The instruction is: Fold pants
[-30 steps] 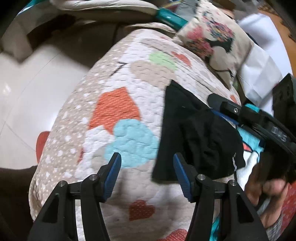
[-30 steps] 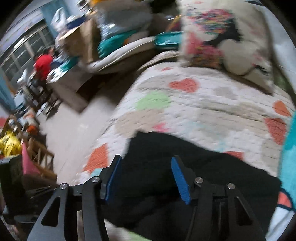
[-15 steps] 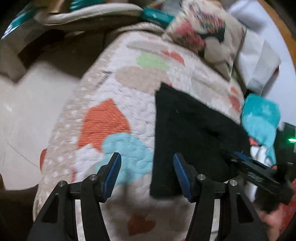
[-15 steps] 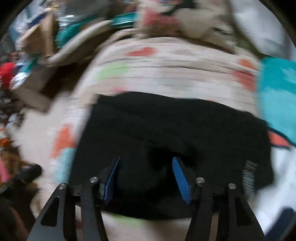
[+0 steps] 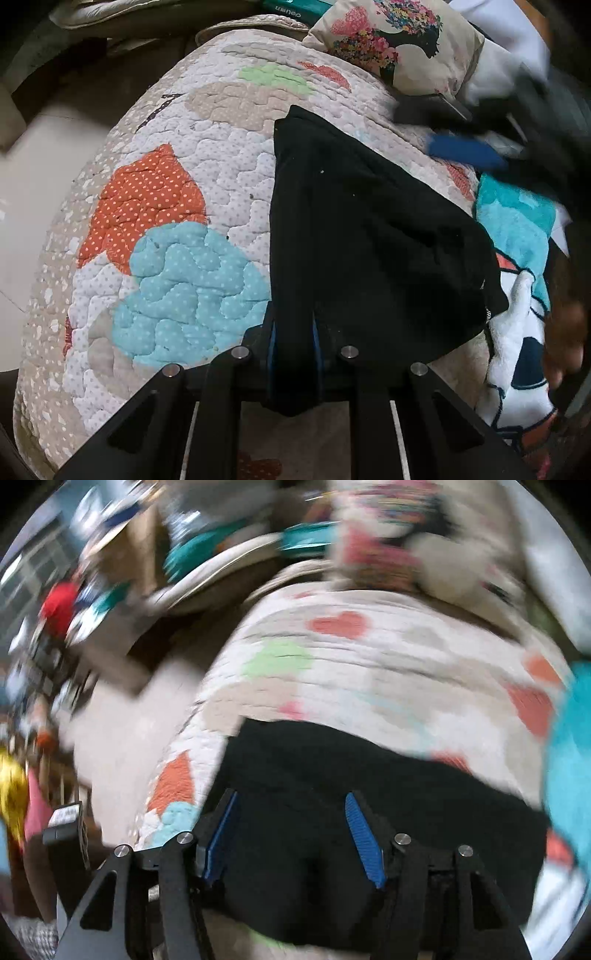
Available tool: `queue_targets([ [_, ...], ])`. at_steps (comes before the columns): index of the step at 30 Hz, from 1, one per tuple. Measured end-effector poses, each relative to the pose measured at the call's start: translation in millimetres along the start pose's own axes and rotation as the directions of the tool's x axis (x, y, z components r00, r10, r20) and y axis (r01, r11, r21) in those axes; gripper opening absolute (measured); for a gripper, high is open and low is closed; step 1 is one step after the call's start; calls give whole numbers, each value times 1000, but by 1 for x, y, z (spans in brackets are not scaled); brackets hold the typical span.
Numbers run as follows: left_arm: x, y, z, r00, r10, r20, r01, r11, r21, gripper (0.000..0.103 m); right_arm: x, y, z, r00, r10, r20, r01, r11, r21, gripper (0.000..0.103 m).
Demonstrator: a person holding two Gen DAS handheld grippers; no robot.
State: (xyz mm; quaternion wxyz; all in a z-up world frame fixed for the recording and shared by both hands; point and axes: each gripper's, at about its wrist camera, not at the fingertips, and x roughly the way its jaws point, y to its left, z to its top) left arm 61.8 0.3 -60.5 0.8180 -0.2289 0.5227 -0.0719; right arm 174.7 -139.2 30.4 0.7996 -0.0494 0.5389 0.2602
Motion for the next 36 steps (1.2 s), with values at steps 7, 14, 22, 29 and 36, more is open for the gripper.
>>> queue_targets([
  [7, 2, 4, 0, 1000, -13, -7, 13, 1000, -2, 15, 96, 35, 47, 981, -8, -193, 0, 999, -43, 70],
  [14, -9, 21, 8, 999, -25, -40, 22, 997, -78, 13, 119, 62, 45, 969, -113, -220, 76, 983, -170, 14],
  [22, -23, 49, 7, 998, 29, -54, -36, 991, -128, 13, 122, 90, 62, 982, 1, -189, -27, 990, -136, 8],
  [29, -28, 43, 2, 997, 76, -27, -79, 992, -97, 21, 132, 96, 72, 981, -15, -191, -2, 996, -89, 12],
  [36, -44, 63, 7, 998, 61, 2, -59, 979, -197, 31, 56, 40, 61, 995, -97, -31, 97, 995, -15, 56],
])
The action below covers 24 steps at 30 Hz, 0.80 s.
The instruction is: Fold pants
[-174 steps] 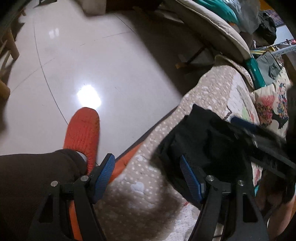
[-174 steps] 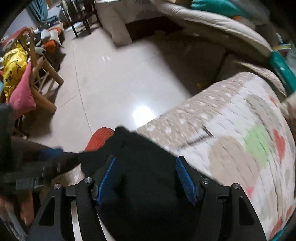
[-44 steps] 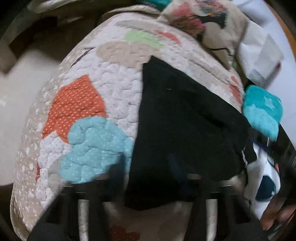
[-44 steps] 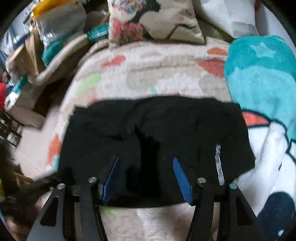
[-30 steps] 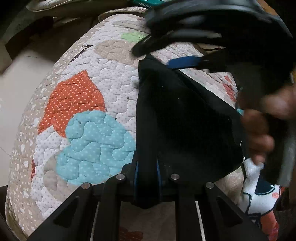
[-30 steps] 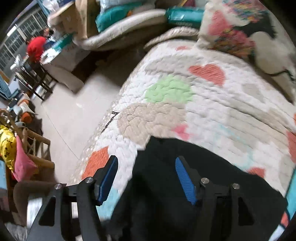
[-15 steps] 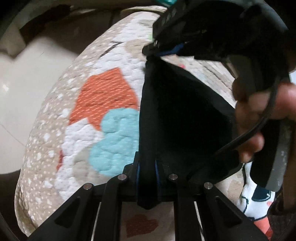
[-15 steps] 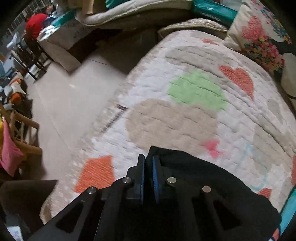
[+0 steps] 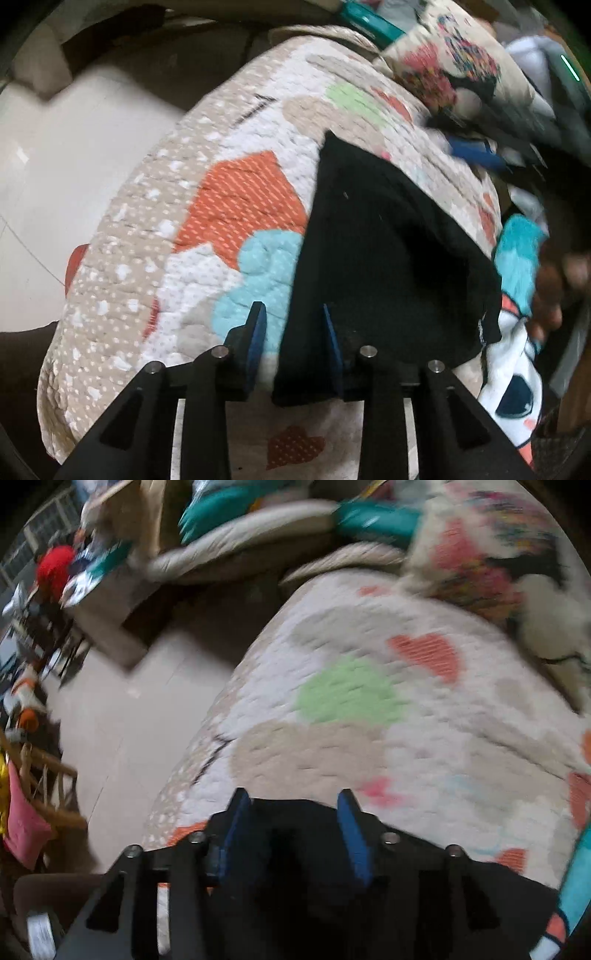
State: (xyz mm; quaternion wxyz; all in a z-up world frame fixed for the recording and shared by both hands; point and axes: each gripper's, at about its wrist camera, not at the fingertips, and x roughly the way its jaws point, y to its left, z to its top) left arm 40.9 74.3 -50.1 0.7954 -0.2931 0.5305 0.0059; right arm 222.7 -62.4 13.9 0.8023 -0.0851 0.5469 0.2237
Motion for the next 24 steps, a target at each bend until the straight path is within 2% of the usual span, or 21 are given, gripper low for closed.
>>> queue_targets([
  [4, -14, 8, 4, 998, 37, 54, -36, 999, -19, 33, -55, -35, -24, 995, -79, 67, 75, 996, 55, 56],
  [6, -26, 7, 2, 993, 58, 106, -56, 998, -19, 33, -85, -50, -34, 993, -87, 78, 77, 989, 125, 56],
  [8, -37, 5, 2, 984, 85, 156, -85, 996, -11, 33, -134, -54, -45, 992, -94, 85, 74, 975, 207, 57],
  [10, -47, 1, 6, 973, 119, 197, -122, 993, 5, 34, -176, -44, -51, 993, -23, 119, -4, 975, 223, 57],
  [11, -49, 0, 7, 970, 132, 206, -137, 991, 11, 34, -210, -31, -56, 987, 36, 155, -69, 973, 219, 62],
  [12, -55, -1, 6, 966, 148, 213, -156, 987, 24, 34, -235, -21, -61, 980, 75, 183, -113, 972, 208, 68],
  [13, -55, -5, 6, 963, 159, 215, -170, 985, 34, 34, -266, -7, -67, 967, 126, 221, -169, 968, 185, 83],
  [14, -57, -7, 4, 961, 172, 215, -185, 982, 43, 34, -302, 10, -74, 947, 171, 271, -216, 965, 146, 94],
  [15, -59, -10, 1, 960, 186, 211, -201, 978, 54, 34, -321, 21, -79, 937, 180, 300, -224, 967, 121, 95],
  [16, -61, -13, -1, 960, 188, 205, -204, 977, 61, 34, -351, 38, -87, 917, 183, 353, -220, 973, 66, 96],
  [18, -61, -20, -4, 962, 192, 192, -208, 976, 66, 34, -390, 63, -100, 894, 202, 401, -212, 977, -18, 98],
  [23, -63, -38, -9, 957, 218, 194, -238, 967, 87, 34, -421, 79, -124, 885, 258, 387, -249, 966, -73, 98],
  [24, -64, -44, -9, 954, 221, 201, -244, 965, 99, 34, -424, 78, -128, 877, 276, 393, -265, 961, -83, 98],
])
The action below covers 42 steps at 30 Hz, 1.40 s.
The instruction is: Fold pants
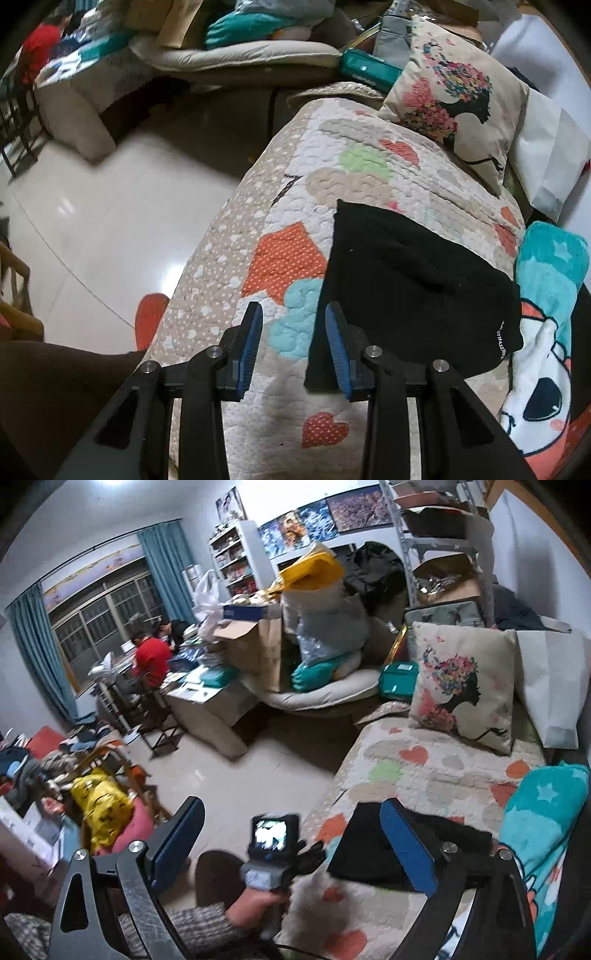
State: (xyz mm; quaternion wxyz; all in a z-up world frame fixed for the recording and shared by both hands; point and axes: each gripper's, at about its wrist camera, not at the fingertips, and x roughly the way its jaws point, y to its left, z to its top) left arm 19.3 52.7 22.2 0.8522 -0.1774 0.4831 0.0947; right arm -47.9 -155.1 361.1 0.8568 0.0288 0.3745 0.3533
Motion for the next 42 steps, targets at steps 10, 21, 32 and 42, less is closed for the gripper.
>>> queue_targets([
  [10, -14, -53, 11, 996, -84, 29, 80, 990, 116, 35, -15, -57, -14, 1000, 18, 22, -22, 976, 217, 99],
  [21, 6, -78, 25, 992, -123, 12, 119, 974, 192, 35, 15, -73, -9, 1000, 19, 6, -20, 964, 265, 99],
  [32, 36, -113, 56, 988, -133, -76, 150, 936, 318, 39, 43, -161, -46, 997, -61, -46, 75, 907, 413, 99],
  [42, 91, -211, 61, 951, -194, -241, 293, 815, 500, 39, 133, -318, -212, 975, -118, -188, 221, 573, 789, 93],
])
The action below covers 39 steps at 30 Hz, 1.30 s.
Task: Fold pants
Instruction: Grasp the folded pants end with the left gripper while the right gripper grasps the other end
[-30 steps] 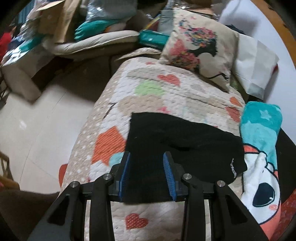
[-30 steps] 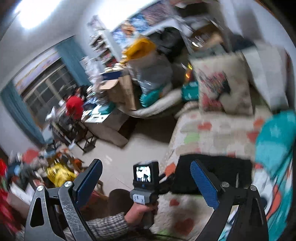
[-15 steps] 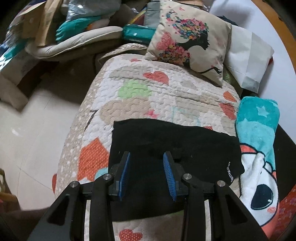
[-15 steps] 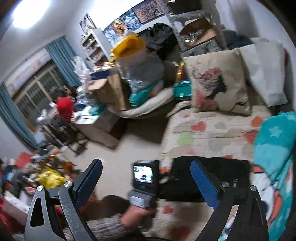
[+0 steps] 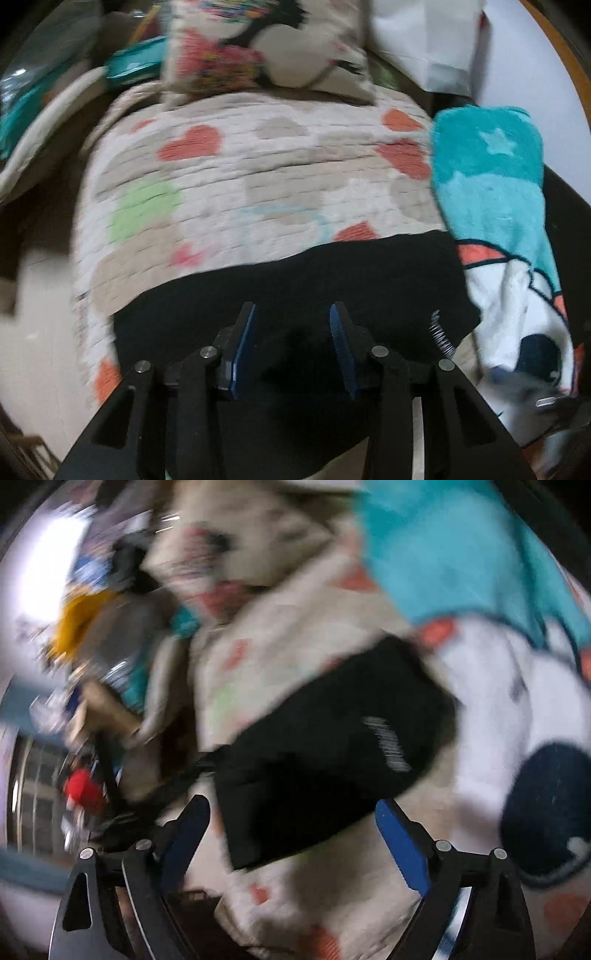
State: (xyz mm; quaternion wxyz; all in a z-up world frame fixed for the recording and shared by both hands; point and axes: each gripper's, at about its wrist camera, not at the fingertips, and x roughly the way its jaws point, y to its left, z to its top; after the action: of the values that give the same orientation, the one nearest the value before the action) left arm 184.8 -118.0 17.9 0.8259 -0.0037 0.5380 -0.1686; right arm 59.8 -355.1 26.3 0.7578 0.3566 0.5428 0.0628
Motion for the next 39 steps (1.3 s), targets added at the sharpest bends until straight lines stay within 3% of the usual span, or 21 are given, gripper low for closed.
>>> queue_targets([
  [4, 24, -26, 21, 998, -59, -6, 60, 997, 50, 39, 19, -32, -2, 996, -79, 44, 74, 992, 103, 93],
  [8, 48, -56, 37, 996, -88, -26, 91, 989, 115, 39, 35, -31, 2, 981, -164, 106, 158, 985, 65, 93],
  [11, 65, -79, 46, 997, -71, -33, 76, 982, 173, 39, 44, -28, 2, 967, -205, 153, 202, 979, 34, 93],
  [20, 119, -127, 66, 990, -79, -117, 108, 958, 265, 47, 56, -29, -3, 925, -294, 241, 306, 952, -10, 93],
  [21, 124, -131, 67, 988, -82, -134, 117, 953, 278, 52, 57, -31, -3, 921, -300, 248, 310, 951, -2, 93],
  [24, 139, -138, 67, 977, -78, -197, 137, 943, 305, 54, 56, -36, 0, 919, -281, 277, 291, 957, 4, 93],
  [25, 139, -140, 67, 977, -75, -198, 139, 934, 330, 53, 56, -35, 2, 920, -273, 282, 285, 959, -3, 93],
  [26, 138, -142, 67, 976, -81, -200, 148, 927, 345, 39, 56, -35, 3, 923, -263, 282, 277, 961, -11, 92],
  [27, 135, -142, 66, 975, -92, -203, 161, 919, 359, 36, 55, -36, 4, 925, -254, 282, 269, 963, -12, 89],
  [29, 127, -141, 65, 980, -93, -179, 156, 910, 384, 29, 51, -38, 6, 932, -230, 281, 243, 970, -11, 55],
  [30, 120, -139, 63, 982, -101, -160, 158, 906, 393, 28, 49, -42, 8, 935, -222, 278, 231, 973, -1, 48],
  [31, 114, -137, 62, 983, -110, -149, 161, 905, 394, 27, 47, -48, 10, 941, -204, 271, 205, 979, 25, 34],
  [32, 110, -135, 62, 983, -117, -142, 164, 905, 391, 26, 45, -55, 12, 948, -182, 260, 174, 983, 52, 28],
  [39, 64, -110, 60, 985, -160, -64, 172, 915, 365, 25, 30, -55, 15, 962, -83, 259, 67, 995, 71, 25],
])
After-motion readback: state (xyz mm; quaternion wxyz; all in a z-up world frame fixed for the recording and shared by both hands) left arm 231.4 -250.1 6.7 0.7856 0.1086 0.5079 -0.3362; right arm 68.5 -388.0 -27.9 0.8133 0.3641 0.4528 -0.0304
